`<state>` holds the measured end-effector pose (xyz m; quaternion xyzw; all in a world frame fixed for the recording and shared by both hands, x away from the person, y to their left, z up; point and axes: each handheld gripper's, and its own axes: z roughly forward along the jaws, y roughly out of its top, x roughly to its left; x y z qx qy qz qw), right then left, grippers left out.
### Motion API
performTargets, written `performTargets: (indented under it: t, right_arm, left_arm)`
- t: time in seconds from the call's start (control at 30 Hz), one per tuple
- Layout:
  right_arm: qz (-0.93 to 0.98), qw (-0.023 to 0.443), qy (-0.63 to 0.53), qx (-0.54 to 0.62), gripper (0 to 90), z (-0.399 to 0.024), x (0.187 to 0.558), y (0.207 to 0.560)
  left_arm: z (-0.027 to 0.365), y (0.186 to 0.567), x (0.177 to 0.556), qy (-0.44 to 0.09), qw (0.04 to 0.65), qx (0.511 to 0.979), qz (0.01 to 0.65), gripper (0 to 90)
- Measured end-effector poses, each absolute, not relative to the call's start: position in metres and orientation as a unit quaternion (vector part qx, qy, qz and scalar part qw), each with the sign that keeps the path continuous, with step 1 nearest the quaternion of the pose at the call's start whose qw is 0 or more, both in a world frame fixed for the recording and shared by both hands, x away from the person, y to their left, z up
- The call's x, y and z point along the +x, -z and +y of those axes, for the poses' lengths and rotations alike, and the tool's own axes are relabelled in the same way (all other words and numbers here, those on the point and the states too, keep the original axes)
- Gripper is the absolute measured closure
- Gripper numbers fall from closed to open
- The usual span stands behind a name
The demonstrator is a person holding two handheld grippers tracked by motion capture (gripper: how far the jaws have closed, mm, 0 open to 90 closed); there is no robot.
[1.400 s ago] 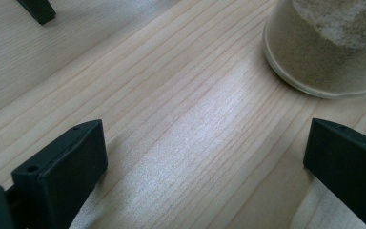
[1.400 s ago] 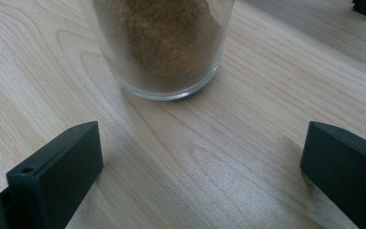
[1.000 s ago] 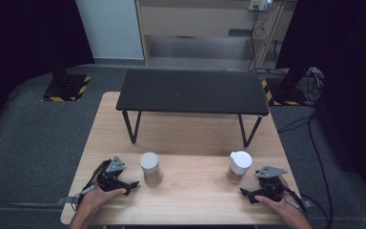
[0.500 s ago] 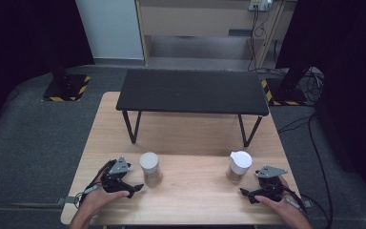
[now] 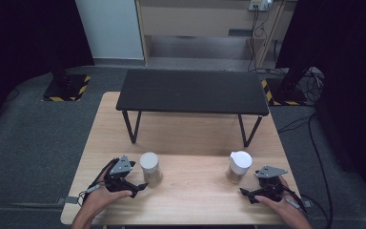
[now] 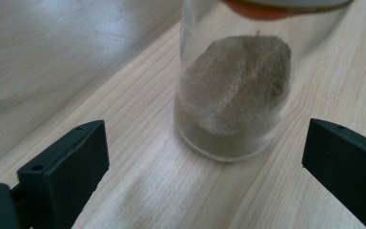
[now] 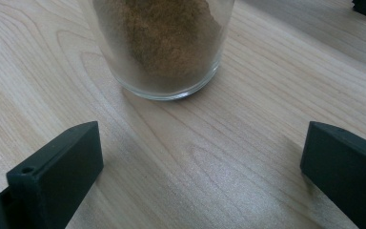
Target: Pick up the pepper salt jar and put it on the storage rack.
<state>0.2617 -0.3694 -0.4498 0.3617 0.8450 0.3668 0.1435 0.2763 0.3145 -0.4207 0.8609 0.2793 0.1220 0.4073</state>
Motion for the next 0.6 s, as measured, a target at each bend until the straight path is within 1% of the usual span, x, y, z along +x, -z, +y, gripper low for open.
performTargets:
  t: [0.6]
  right_arm:
    - [0.845,0.143,-0.367,0.362,1.3,-0.3694,0.2617,0.4498]
  left_arm:
    - [0.3126,0.419,0.2742,-0.13,0.448,0.841,0.275,1.0]
